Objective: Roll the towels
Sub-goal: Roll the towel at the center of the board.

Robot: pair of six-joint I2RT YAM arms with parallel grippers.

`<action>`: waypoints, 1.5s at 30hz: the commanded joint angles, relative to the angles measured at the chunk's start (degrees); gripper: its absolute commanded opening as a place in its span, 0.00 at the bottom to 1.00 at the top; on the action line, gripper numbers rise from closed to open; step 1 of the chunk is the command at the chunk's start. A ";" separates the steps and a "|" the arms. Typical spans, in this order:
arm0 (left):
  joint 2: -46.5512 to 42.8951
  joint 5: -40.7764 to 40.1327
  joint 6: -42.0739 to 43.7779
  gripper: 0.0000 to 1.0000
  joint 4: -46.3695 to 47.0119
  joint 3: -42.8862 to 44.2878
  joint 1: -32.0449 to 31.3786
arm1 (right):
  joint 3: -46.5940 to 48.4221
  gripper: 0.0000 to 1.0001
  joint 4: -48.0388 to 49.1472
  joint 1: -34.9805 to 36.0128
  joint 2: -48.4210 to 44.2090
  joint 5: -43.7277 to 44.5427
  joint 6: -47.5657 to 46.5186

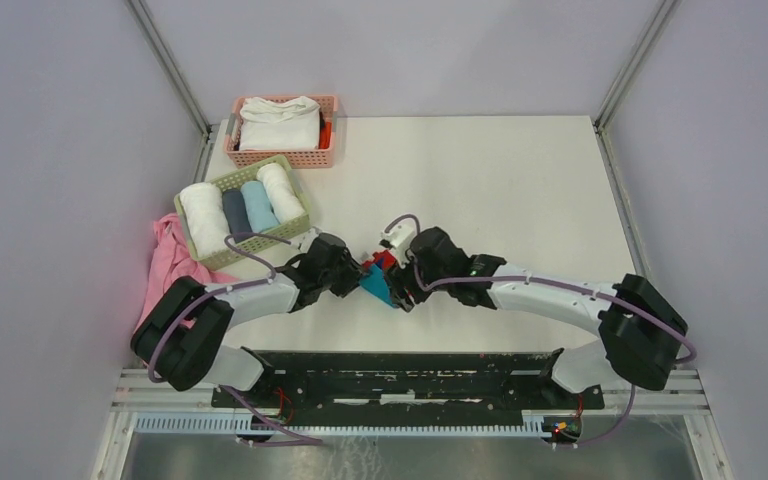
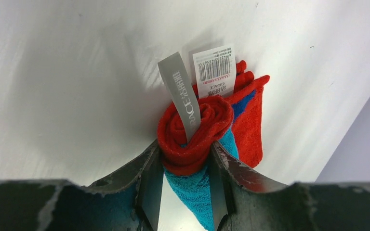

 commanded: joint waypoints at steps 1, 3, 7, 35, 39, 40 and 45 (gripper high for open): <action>-1.88 -4.77 -0.30 0.44 -8.99 0.87 -0.74 | 4.56 0.67 3.14 6.10 4.70 12.14 -6.75; -3.09 -5.74 -1.47 0.44 -10.60 0.74 -0.94 | 5.48 0.67 5.97 8.54 7.79 13.84 -8.40; -4.15 -6.14 -2.35 0.45 -11.04 0.53 -1.22 | 7.12 0.66 6.57 9.82 13.19 15.15 -9.28; -25.86 -6.96 -2.02 0.93 1.93 -11.41 -1.51 | -4.23 0.08 14.98 -8.37 20.09 -30.59 8.51; -24.45 -3.23 -2.89 0.93 9.83 -14.69 -1.58 | -8.03 0.09 28.59 -14.39 25.62 -41.45 19.28; -23.67 -2.42 -3.08 0.93 11.49 -14.94 -1.54 | -8.82 0.10 31.59 -15.62 26.97 -42.94 21.93; -18.37 0.76 -2.32 0.92 15.43 -13.55 -1.53 | -12.38 0.11 42.98 -22.09 32.34 -46.72 33.09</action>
